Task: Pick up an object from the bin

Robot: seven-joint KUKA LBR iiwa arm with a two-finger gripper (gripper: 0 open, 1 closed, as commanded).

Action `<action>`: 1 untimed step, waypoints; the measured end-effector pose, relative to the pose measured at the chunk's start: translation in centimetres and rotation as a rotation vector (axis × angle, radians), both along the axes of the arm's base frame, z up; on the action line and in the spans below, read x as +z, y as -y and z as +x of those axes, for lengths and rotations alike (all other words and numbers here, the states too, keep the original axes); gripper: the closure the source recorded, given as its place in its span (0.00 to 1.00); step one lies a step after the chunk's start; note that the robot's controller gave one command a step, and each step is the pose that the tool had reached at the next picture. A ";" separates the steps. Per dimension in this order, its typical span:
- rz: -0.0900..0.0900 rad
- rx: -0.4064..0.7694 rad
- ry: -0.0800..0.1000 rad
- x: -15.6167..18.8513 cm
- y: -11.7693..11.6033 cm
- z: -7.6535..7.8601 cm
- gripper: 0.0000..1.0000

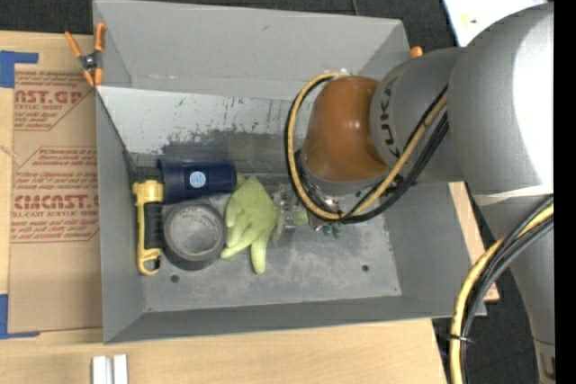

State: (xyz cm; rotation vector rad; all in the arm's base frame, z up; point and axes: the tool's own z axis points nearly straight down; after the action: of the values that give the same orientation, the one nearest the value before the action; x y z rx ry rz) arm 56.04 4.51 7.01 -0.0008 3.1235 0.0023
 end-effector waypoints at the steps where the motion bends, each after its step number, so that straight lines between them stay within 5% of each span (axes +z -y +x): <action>1: 0.000 -0.008 0.002 0.0 -0.3 -0.5 1.00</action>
Offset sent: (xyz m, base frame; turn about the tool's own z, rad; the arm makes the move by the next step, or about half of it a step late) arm 0.0106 0.0185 -0.0001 -0.0177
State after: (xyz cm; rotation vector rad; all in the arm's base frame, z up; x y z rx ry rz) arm 55.53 4.82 7.01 0.0111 3.1217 0.0028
